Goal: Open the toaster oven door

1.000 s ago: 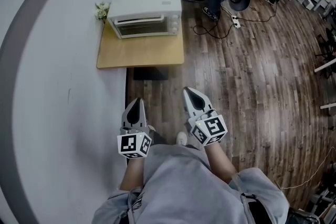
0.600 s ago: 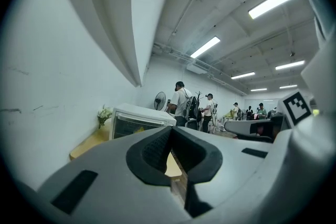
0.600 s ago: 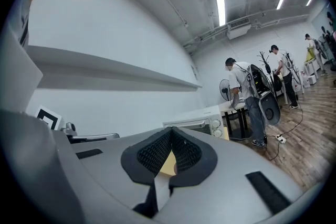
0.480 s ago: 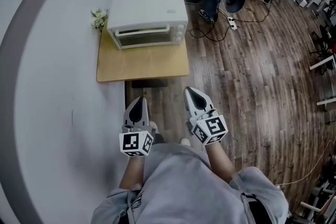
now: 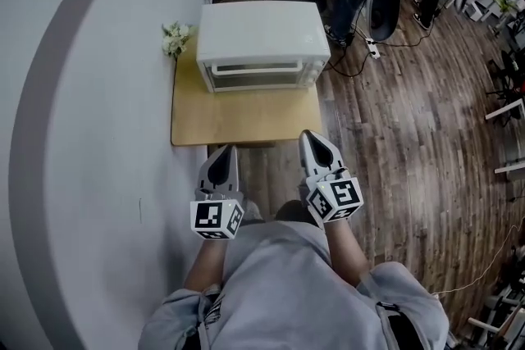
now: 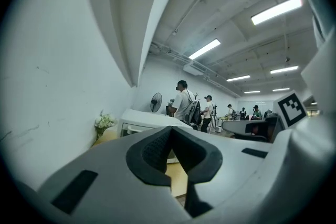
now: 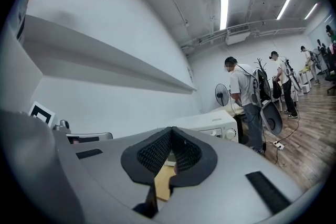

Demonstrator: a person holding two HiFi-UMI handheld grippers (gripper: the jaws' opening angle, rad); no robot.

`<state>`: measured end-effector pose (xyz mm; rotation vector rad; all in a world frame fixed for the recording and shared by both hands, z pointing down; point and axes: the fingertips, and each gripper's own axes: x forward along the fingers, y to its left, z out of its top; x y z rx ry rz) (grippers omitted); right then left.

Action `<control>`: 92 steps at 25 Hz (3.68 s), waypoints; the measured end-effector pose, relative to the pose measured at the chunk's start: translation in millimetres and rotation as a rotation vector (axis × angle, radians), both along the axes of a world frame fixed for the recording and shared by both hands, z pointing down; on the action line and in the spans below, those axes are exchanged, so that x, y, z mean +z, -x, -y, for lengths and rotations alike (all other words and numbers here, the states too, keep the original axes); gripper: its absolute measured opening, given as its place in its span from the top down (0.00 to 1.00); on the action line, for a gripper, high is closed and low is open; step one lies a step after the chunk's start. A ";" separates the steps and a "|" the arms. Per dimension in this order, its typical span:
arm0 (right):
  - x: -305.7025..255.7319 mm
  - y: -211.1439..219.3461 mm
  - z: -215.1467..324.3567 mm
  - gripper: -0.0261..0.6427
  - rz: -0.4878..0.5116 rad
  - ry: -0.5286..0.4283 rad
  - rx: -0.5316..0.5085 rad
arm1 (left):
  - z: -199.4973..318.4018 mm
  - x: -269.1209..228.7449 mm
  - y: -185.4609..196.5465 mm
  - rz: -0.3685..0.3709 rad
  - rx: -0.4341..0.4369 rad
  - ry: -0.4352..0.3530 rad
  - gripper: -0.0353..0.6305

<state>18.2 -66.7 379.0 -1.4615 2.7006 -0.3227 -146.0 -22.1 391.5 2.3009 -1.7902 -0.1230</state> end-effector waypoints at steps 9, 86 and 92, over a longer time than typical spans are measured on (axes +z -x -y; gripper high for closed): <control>8.2 4.6 50.6 0.96 -0.028 0.011 0.043 | 43.7 12.3 34.7 0.013 -0.017 0.033 0.94; 152.9 54.7 188.0 0.85 -1.272 -0.026 -0.761 | 228.5 147.3 -22.0 1.246 0.530 0.387 0.77; 156.7 51.6 180.8 0.86 -1.291 -0.037 -0.750 | 220.5 150.1 -24.0 1.250 0.496 0.379 0.77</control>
